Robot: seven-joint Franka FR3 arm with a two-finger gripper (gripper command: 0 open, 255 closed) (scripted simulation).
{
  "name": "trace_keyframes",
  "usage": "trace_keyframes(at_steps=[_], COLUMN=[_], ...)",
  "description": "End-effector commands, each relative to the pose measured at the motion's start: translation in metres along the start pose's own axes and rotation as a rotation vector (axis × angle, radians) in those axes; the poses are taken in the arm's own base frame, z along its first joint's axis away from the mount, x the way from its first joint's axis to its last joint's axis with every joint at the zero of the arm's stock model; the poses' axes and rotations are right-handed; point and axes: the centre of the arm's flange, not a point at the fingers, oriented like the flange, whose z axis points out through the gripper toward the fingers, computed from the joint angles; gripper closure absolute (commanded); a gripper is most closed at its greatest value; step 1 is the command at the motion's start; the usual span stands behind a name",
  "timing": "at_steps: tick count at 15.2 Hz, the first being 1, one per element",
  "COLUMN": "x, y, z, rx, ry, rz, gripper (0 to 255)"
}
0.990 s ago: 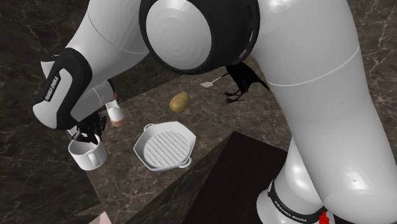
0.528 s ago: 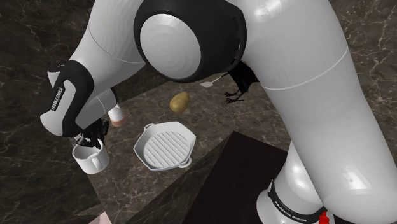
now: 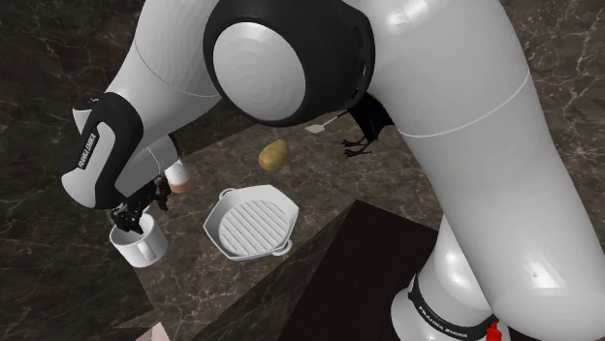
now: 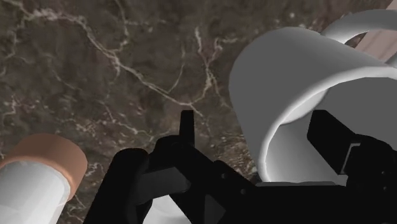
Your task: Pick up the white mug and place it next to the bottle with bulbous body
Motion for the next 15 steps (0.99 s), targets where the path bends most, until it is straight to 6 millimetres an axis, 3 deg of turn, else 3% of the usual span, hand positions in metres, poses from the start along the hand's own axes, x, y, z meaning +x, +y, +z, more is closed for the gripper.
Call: trace_keyframes(at_steps=[1, 3, 7, 15], x=[0.000, 0.000, 0.000, 0.000], y=[0.000, 0.000, 0.000, 0.000], z=[0.000, 0.000, -0.050, -0.050], rx=[0.000, 0.000, 0.000, 0.000], ry=[0.000, 0.000, 0.000, 0.000], rz=[0.000, 0.000, 0.000, 0.000], gripper=[0, 0, 0, 0])
